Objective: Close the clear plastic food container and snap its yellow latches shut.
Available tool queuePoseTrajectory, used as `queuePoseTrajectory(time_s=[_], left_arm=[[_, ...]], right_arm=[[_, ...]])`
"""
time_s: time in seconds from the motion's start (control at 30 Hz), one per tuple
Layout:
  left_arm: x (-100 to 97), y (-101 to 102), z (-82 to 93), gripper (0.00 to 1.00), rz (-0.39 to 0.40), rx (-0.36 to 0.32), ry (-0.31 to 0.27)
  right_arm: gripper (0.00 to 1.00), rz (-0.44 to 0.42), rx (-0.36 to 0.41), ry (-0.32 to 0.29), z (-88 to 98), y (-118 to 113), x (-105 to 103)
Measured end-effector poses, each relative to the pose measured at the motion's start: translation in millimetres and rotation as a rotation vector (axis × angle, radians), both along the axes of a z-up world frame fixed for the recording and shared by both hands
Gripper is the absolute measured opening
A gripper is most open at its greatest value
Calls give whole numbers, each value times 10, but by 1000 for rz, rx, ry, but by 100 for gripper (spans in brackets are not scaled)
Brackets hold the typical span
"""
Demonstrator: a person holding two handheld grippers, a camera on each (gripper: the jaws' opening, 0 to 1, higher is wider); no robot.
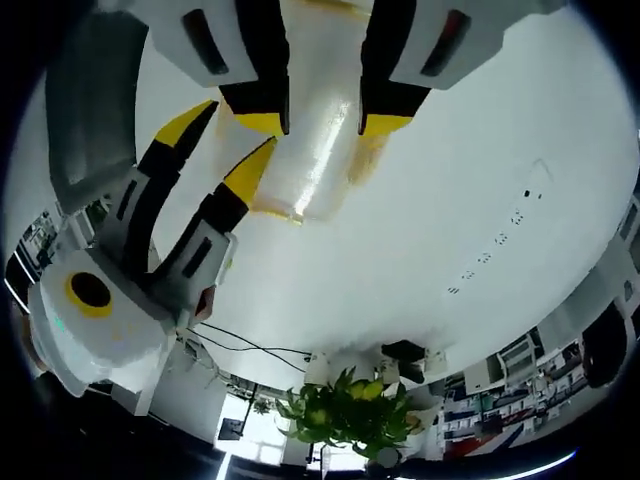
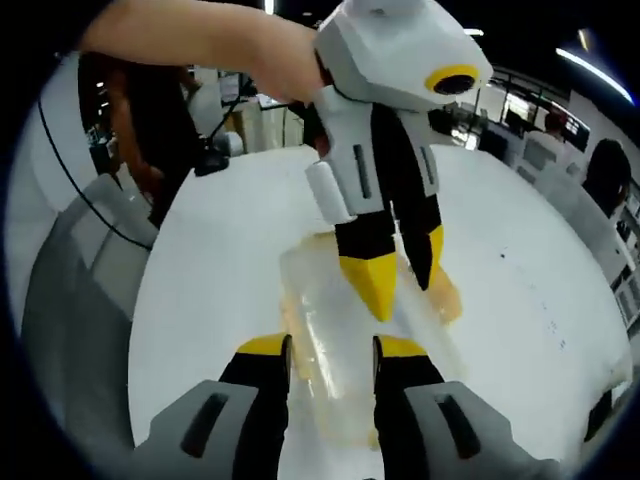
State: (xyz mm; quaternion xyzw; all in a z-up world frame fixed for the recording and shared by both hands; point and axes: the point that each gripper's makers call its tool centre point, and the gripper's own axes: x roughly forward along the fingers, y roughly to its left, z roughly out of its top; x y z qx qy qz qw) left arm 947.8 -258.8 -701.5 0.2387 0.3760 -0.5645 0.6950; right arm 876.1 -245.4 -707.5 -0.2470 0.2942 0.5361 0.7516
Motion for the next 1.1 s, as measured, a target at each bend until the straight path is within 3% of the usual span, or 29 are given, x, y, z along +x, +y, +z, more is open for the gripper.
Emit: queuePoseTrajectory(time_s=[0.23,0.47,0.6,0.9,1.1], left_arm=[[9,-44,-7,21,-50,33,19],[32,-73,5,25,-107,73,-15],[35,-33,-81,28,-150,123,-11],[57,-22,-121,29,-171,124,70],[16,-20,-185,32,-170,192,189]], right_arm=[[32,27,-41,-54,-66,-2,20],[32,89,-124,-168,-113,27,17],[32,108,-153,-214,-134,60,25],[33,112,-159,-238,-140,79,36],[33,112,-172,-268,-159,80,24]])
